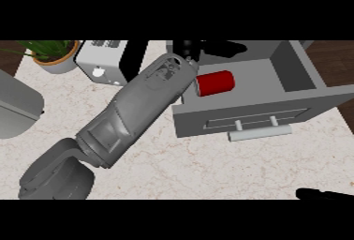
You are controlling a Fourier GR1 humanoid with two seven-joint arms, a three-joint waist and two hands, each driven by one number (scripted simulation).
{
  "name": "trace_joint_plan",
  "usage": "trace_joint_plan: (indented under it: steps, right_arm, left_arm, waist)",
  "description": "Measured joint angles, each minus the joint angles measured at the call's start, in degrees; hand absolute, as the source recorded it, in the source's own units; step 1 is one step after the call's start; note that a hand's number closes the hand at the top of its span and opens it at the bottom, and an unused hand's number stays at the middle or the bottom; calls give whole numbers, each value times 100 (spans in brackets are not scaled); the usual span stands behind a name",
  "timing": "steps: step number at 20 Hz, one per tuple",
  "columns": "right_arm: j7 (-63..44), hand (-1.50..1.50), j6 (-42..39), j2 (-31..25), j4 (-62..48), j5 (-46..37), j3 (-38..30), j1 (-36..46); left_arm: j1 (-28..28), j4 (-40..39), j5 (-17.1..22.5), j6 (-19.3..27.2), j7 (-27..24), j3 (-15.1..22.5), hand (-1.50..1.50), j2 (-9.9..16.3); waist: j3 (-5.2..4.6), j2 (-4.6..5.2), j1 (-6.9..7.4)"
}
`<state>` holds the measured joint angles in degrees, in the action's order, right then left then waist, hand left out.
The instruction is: Pick up the can, place it into the drawer and close the drawer
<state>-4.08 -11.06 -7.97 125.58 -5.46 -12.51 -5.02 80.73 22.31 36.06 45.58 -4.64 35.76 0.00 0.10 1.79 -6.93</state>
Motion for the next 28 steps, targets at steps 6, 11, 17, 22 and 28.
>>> trace_joint_plan:
  steps: [6,11,17,22,28]
  right_arm:
    - [61,-150,18,-217,201,-826,345,165]
    - [248,-150,116,-443,1,-1859,692,284]
    - [431,-150,355,-701,-554,-3178,1137,523]
    - [442,-150,613,-751,-1213,-4169,1572,736]
    - [438,-150,1227,-554,-2424,-5056,1794,1209]
  left_arm:
    - [3,112,291,-2,-223,-112,-150,1]
    - [174,132,415,82,-297,-173,-150,0]
    - [199,233,457,232,-242,-107,-150,-1]
    - [260,375,389,284,-28,-109,-150,24]
    - [110,729,207,220,239,-136,-150,287]
  waist:
    - [-5,-26,117]
    - [-5,-55,263]
    - [-6,-100,441]
    - [-8,-142,606]
    - [-7,-177,762]
